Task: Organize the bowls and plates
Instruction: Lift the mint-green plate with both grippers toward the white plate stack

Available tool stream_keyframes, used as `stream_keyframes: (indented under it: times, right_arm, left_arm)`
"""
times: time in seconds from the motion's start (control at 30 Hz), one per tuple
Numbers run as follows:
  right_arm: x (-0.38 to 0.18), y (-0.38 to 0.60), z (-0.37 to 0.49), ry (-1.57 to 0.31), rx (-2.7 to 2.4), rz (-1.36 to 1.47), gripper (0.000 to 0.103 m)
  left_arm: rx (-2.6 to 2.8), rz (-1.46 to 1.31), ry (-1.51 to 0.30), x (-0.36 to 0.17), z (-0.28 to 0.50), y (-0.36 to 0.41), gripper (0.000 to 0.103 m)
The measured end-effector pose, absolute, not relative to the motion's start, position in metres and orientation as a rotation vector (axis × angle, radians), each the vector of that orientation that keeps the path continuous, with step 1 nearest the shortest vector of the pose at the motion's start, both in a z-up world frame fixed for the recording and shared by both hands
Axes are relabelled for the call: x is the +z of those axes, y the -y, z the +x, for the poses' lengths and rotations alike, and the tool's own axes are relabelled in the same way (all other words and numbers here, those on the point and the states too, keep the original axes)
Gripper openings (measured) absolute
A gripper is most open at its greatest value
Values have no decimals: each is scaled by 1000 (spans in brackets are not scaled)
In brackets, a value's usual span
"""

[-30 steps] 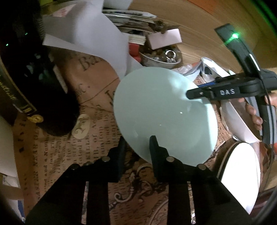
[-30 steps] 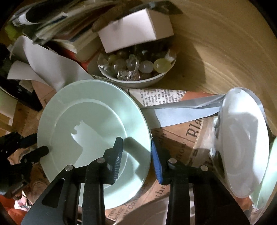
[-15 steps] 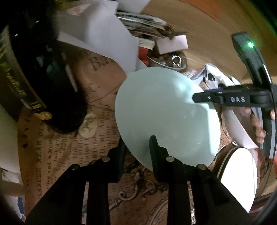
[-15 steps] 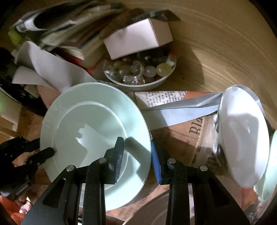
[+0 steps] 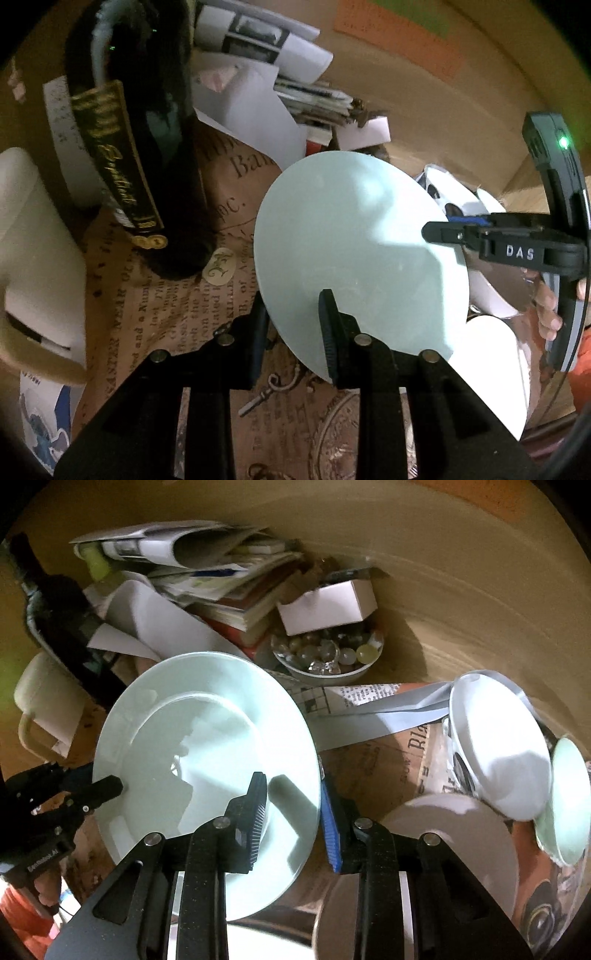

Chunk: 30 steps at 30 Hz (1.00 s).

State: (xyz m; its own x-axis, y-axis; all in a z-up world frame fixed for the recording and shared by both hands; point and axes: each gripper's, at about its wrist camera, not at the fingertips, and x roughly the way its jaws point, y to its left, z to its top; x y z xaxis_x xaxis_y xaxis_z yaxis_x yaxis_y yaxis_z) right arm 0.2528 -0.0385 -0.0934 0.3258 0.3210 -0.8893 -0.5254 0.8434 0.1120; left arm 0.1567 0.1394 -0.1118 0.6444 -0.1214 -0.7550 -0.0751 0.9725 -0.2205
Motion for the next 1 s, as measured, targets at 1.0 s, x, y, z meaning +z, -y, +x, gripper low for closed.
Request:
stream_keyframes:
  times: [1.0]
  right_arm:
    - [-61,75,149,-1022,527,-200,26]
  left_arm:
    - [-29,-208,-762,-89,71,-99,27]
